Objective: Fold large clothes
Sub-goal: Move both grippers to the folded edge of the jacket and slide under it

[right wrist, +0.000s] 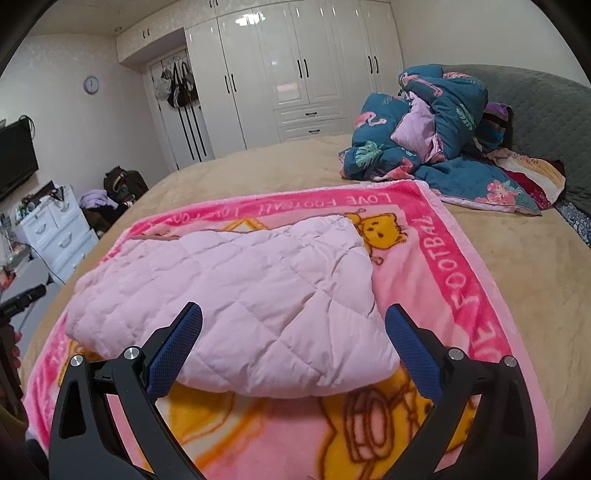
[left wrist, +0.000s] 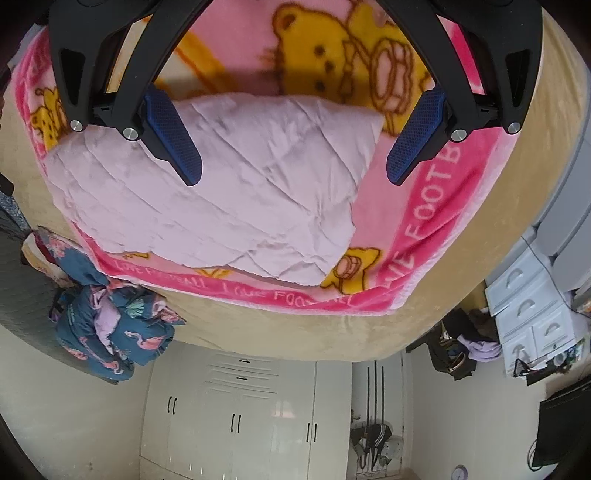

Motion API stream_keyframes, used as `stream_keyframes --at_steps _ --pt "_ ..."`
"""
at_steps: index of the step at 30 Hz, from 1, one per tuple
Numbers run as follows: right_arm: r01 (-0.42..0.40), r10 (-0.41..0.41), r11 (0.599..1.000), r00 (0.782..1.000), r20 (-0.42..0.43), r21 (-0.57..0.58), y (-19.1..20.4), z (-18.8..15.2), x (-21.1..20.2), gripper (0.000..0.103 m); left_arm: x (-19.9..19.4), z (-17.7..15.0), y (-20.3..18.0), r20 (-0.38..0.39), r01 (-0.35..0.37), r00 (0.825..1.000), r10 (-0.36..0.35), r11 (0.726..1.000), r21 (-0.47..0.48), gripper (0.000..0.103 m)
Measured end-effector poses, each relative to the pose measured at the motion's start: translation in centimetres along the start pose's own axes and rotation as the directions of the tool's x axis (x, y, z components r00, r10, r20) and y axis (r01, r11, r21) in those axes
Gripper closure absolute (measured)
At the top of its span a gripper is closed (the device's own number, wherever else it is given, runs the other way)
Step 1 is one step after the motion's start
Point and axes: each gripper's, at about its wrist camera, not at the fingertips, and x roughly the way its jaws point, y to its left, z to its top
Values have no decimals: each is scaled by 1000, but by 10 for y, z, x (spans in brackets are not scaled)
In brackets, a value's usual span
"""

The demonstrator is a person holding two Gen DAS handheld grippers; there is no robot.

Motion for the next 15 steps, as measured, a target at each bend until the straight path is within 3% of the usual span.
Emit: stream_keyframes --at_steps 8,15 --pt "-17 17 999 1000 3 46 -2 -20 -30 4 -13 -31 3 -34 8 999 -9 999 -32 9" --pt "34 -34 997 999 -6 69 -8 -47 -38 4 -12 -59 9 -82 -14 997 9 998 -58 9"
